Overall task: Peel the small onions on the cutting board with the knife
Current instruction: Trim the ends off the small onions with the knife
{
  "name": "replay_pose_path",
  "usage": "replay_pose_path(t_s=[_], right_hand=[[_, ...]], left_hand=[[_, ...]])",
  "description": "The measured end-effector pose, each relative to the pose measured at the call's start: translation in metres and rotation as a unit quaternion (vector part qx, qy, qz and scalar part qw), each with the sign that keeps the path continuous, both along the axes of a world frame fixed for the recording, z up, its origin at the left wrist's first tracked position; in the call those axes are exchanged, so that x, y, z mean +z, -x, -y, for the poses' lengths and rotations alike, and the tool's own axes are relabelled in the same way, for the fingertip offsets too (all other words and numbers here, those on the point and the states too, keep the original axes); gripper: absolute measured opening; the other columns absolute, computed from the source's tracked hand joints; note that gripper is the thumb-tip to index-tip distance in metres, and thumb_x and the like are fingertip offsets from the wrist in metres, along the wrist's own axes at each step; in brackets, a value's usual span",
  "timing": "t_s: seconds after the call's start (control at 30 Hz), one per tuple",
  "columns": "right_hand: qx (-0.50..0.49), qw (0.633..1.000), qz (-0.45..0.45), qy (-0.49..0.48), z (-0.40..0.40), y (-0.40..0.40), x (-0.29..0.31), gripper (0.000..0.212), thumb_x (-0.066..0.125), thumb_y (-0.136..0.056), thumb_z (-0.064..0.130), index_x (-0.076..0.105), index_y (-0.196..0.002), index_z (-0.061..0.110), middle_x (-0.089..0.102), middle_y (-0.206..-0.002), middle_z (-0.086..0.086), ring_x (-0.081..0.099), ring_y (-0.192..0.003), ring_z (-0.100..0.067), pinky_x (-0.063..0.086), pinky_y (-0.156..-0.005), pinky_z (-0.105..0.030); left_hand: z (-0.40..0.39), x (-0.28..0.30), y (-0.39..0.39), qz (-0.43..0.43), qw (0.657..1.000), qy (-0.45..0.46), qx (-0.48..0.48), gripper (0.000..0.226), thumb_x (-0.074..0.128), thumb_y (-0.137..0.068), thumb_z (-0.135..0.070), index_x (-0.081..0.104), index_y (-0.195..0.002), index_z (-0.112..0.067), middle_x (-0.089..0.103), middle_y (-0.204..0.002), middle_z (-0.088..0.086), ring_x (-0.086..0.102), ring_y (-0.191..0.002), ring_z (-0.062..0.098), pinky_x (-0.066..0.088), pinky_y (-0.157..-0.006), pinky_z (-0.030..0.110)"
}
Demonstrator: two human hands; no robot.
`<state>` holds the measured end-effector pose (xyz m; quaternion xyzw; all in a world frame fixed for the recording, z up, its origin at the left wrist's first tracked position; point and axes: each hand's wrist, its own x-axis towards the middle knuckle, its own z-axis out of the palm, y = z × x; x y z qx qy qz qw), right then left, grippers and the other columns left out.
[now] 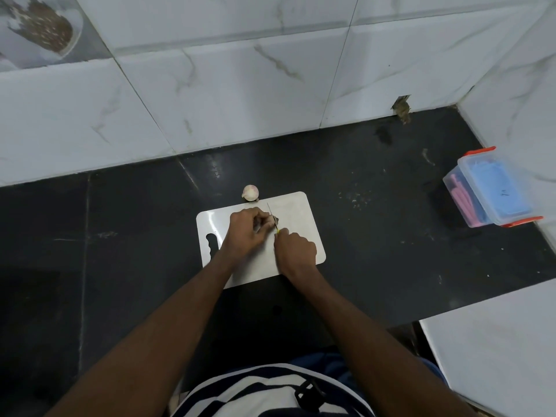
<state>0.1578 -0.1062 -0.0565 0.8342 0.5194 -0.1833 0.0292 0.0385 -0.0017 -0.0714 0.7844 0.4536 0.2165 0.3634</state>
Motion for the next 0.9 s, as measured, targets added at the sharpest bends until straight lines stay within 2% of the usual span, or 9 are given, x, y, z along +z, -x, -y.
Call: replay_pose_path(t_s=[0.13, 0.23, 0.4, 0.47, 0.57, 0.7, 0.8, 0.9], right_hand=[[0.027, 0.999, 0.026, 0.005, 0.029, 0.003, 0.001, 0.021, 0.038, -0.111, 0.018, 0.058, -0.111, 0.013, 0.075, -0.102, -0.006, 0.075, -0.090, -0.032, 0.035, -0.064, -0.035], [0.023, 0.999, 0.019, 0.012, 0.044, 0.001, 0.002, 0.026, 0.034, -0.114, 0.024, 0.057, -0.109, 0.014, 0.076, -0.099, -0.005, 0.075, -0.088, -0.031, 0.036, -0.064, -0.035], [0.028, 0.999, 0.016, 0.006, 0.049, -0.004, 0.005, 0.021, 0.033, -0.113, 0.023, 0.046, -0.098, 0.017, 0.075, -0.099, -0.005, 0.075, -0.087, -0.030, 0.033, -0.057, -0.033], [0.032, 0.999, 0.023, 0.006, 0.047, -0.006, 0.008, 0.020, 0.035, -0.112, 0.021, 0.052, -0.104, 0.016, 0.074, -0.101, -0.005, 0.075, -0.090, -0.030, 0.037, -0.061, -0.034], [0.031, 0.999, 0.034, 0.005, 0.045, -0.009, 0.008, 0.028, 0.032, -0.115, 0.028, 0.057, -0.113, 0.014, 0.074, -0.102, -0.005, 0.075, -0.091, -0.030, 0.038, -0.064, -0.035], [0.044, 0.998, 0.045, 0.008, 0.046, -0.009, 0.006, 0.030, 0.031, -0.115, 0.030, 0.056, -0.115, 0.014, 0.075, -0.103, -0.004, 0.075, -0.091, -0.029, 0.037, -0.065, -0.035], [0.047, 0.998, 0.042, 0.017, 0.045, -0.009, 0.009, 0.030, 0.031, -0.115, 0.030, 0.056, -0.116, 0.013, 0.076, -0.104, -0.005, 0.075, -0.093, -0.030, 0.037, -0.066, -0.035], [0.046, 0.998, 0.033, 0.029, 0.045, -0.011, 0.013, 0.028, 0.032, -0.114, 0.028, 0.056, -0.116, 0.013, 0.075, -0.106, -0.006, 0.074, -0.094, -0.030, 0.038, -0.067, -0.036]], left_hand=[[0.002, 0.002, 0.001, 0.000, 1.000, 0.016, 0.018, 0.029, 0.084, -0.089, -0.039, 0.081, -0.107, -0.016, 0.082, -0.092, -0.004, 0.077, -0.082, 0.018, 0.063, -0.085, 0.038], [0.001, 0.003, 0.007, -0.003, 1.000, 0.028, 0.006, 0.025, 0.085, -0.088, -0.038, 0.078, -0.108, -0.024, 0.080, -0.094, -0.010, 0.074, -0.085, 0.011, 0.062, -0.087, 0.035], [-0.001, 0.004, 0.023, -0.025, 0.997, -0.047, -0.061, 0.046, 0.079, -0.086, -0.042, 0.075, -0.126, -0.018, 0.075, -0.107, -0.005, 0.068, -0.094, 0.016, 0.057, -0.088, 0.036], [0.000, 0.004, 0.030, -0.040, 0.995, -0.060, -0.070, 0.042, 0.074, -0.085, -0.040, 0.077, -0.123, -0.021, 0.072, -0.102, -0.008, 0.065, -0.092, 0.014, 0.056, -0.088, 0.040], [0.002, 0.005, 0.033, -0.052, 0.994, -0.068, -0.067, 0.038, 0.081, -0.081, -0.036, 0.078, -0.117, -0.023, 0.067, -0.097, -0.014, 0.063, -0.091, 0.012, 0.056, -0.088, 0.040], [0.008, 0.007, 0.017, -0.075, 0.996, -0.028, 0.031, 0.046, 0.084, -0.080, -0.061, 0.073, -0.097, -0.019, 0.067, -0.089, -0.007, 0.063, -0.088, 0.015, 0.051, -0.082, 0.033], [0.010, 0.012, 0.000, -0.084, 0.992, 0.036, 0.084, 0.059, 0.076, -0.076, -0.072, 0.073, -0.098, -0.017, 0.070, -0.089, -0.006, 0.066, -0.084, 0.013, 0.054, -0.078, 0.029], [0.010, 0.015, -0.009, -0.091, 0.993, 0.049, 0.064, 0.041, 0.079, -0.084, -0.052, 0.075, -0.095, -0.013, 0.073, -0.085, -0.003, 0.071, -0.079, 0.016, 0.059, -0.076, 0.029]])
